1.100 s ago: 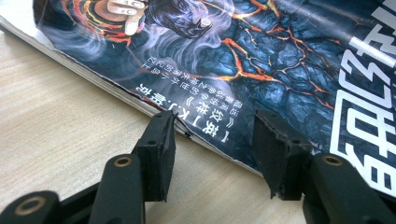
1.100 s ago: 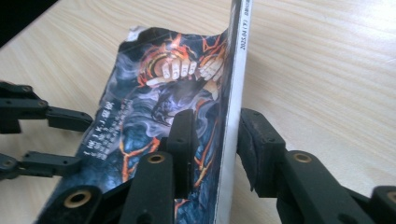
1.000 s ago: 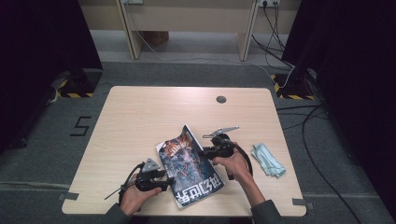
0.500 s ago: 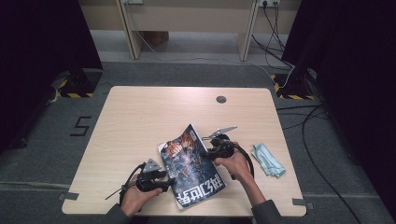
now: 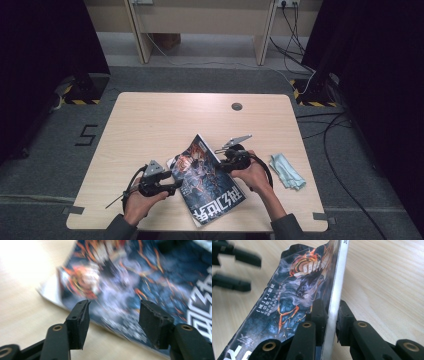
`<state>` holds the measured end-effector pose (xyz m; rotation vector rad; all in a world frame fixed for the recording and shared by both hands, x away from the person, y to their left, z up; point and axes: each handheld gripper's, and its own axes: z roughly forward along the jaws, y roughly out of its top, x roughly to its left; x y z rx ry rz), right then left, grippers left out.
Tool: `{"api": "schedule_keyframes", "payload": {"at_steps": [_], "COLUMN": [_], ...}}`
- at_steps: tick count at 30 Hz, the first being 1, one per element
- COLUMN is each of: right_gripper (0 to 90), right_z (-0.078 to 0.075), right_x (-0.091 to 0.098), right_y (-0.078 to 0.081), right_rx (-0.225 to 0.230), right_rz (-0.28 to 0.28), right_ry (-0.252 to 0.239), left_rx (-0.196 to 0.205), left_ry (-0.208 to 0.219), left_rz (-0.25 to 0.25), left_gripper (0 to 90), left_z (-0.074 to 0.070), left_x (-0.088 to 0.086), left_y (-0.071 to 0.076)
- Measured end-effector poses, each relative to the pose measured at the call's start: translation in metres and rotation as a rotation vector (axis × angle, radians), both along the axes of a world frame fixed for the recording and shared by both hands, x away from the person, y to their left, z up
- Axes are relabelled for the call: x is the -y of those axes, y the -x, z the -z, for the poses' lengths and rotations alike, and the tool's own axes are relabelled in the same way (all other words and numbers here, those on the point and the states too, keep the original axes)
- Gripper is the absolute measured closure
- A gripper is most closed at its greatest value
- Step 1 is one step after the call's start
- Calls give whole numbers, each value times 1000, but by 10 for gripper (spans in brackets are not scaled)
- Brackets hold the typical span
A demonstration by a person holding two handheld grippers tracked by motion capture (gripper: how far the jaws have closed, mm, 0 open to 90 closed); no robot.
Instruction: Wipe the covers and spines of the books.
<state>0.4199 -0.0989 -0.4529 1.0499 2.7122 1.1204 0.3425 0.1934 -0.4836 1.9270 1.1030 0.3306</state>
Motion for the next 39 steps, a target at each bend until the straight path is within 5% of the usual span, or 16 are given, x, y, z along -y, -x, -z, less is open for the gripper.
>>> {"api": "schedule_keyframes", "payload": {"at_steps": [8,15,22,39], "right_gripper": [807,808,810,816], "right_z": [-3,-5,-6,-11], "right_x": [0,2,-2,-13], "right_y": [8,14,20,30], "right_rx": [0,-14,-22,-1], "right_rz": [-67,-102,-149,-242], "right_ry": [9,7,11,3], "left_rx": [-31,-28,4,23], "left_ry": [-13,16,0,58], "left_rz": [7,53,105,201], "left_gripper": [296,242,218,194], "left_z": [5,5,8,9], "left_x": [-5,-7,0,0], "left_y": [-18,-35,-47,-51]}}
